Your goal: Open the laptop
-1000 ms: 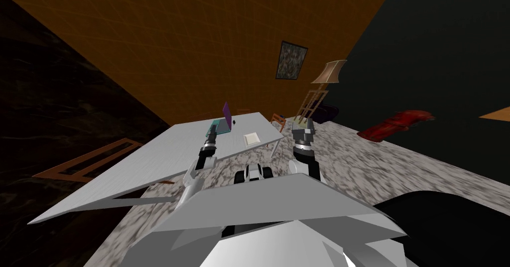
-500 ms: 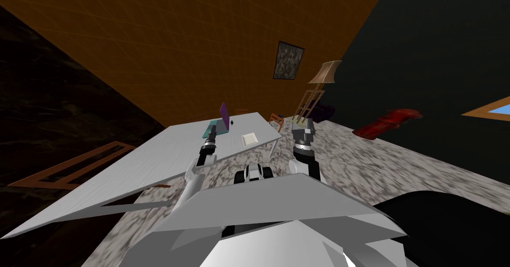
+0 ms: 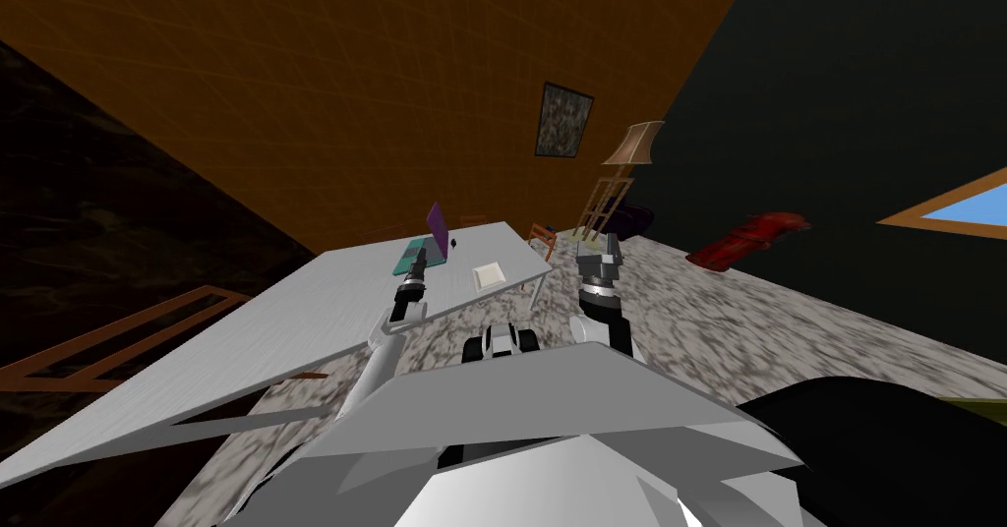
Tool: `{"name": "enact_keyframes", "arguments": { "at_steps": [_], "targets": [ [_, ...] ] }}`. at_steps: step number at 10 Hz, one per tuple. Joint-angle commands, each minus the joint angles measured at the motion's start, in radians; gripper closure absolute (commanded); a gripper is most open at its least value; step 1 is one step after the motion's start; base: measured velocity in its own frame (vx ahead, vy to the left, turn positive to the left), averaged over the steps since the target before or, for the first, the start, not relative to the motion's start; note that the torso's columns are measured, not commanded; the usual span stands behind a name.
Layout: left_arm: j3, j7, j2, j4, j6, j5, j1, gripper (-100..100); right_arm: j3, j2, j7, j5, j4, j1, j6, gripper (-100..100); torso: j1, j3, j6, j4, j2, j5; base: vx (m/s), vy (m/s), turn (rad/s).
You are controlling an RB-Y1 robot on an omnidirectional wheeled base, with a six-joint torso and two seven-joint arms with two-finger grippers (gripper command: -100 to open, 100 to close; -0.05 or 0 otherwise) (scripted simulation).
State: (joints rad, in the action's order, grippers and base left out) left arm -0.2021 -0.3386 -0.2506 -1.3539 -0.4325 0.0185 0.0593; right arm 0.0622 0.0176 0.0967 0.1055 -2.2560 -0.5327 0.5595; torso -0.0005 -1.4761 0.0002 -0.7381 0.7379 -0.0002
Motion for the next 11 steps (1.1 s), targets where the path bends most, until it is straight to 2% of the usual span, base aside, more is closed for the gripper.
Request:
{"name": "enact_keyframes", "arguments": {
  "at_steps": [1, 2, 3, 4, 5, 6, 7, 9, 10, 11],
  "targets": [
    [-0.021, -0.031, -0.013, 0.072, -0.005, 0.0, 0.049, -100, 0.0, 0.0, 0.0, 0.0, 0.0, 0.0, 0.0, 0, 0.001, 0.0, 0.0, 0.0, 0.0, 0.0, 0.006, -0.029, -0.067],
    [-0.021, -0.031, -0.013, 0.105, -0.005, 0.0, 0.049, -100, 0.0, 0.0, 0.0, 0.0, 0.0, 0.0, 0.0, 0, 0.001, 0.0, 0.0, 0.0, 0.0, 0.0, 0.007, -0.026, -0.039],
    [-0.036, -0.049, -0.023, 0.14, -0.008, -0.001, 0.083, -100, 0.0, 0.0, 0.0, 0.0, 0.0, 0.0, 0.0, 0, 0.001, 0.0, 0.0, 0.0, 0.0, 0.0, 0.005, -0.035, -0.075],
    [-0.036, -0.049, -0.023, 0.168, -0.008, -0.001, 0.083, -100, 0.0, 0.0, 0.0, 0.0, 0.0, 0.0, 0.0, 0, 0.0, 0.0, 0.0, 0.0, 0.0, 0.0, 0.006, -0.027, -0.032],
    [-0.036, -0.049, -0.023, 0.168, -0.008, -0.001, 0.083, -100, 0.0, 0.0, 0.0, 0.0, 0.0, 0.0, 0.0, 0, 0.001, 0.0, 0.0, 0.0, 0.0, 0.0, 0.004, -0.01, 0.011],
    [-0.05, -0.068, -0.034, 0.214, -0.011, -0.001, 0.116, -100, 0.0, 0.0, 0.0, 0.0, 0.0, 0.0, 0.0, 0, 0.002, 0.0, 0.0, 0.0, 0.0, 0.001, 0.005, -0.022, -0.065],
    [-0.05, -0.068, -0.034, 0.229, -0.011, -0.001, 0.116, -100, 0.0, 0.0, 0.0, 0.0, 0.0, 0.0, 0.0, 0, 0.0, 0.0, 0.0, 0.0, 0.0, 0.0, 0.004, -0.021, -0.039],
    [-0.078, -0.105, -0.059, 0.313, -0.017, -0.002, 0.18, -100, 0.0, 0.0, 0.0, 0.0, 0.0, 0.0, 0.0, 0, 0.0, 0.0, 0.0, 0.0, 0.0, 0.0, 0.008, -0.043, -0.09],
    [-0.078, -0.105, -0.059, 0.346, -0.017, -0.002, 0.18, -100, 0.0, 0.0, 0.0, 0.0, 0.0, 0.0, 0.0, 0, -0.001, 0.0, 0.0, 0.0, 0.0, 0.0, 0.012, -0.038, -0.033],
    [-0.078, -0.105, -0.059, 0.35, -0.017, -0.002, 0.18, -100, 0.0, 0.0, 0.0, 0.0, 0.0, 0.0, 0.0, 0, 0.0, 0.0, -0.001, 0.0, 0.0, 0.0, 0.007, -0.012, 0.019]
  ]
}}
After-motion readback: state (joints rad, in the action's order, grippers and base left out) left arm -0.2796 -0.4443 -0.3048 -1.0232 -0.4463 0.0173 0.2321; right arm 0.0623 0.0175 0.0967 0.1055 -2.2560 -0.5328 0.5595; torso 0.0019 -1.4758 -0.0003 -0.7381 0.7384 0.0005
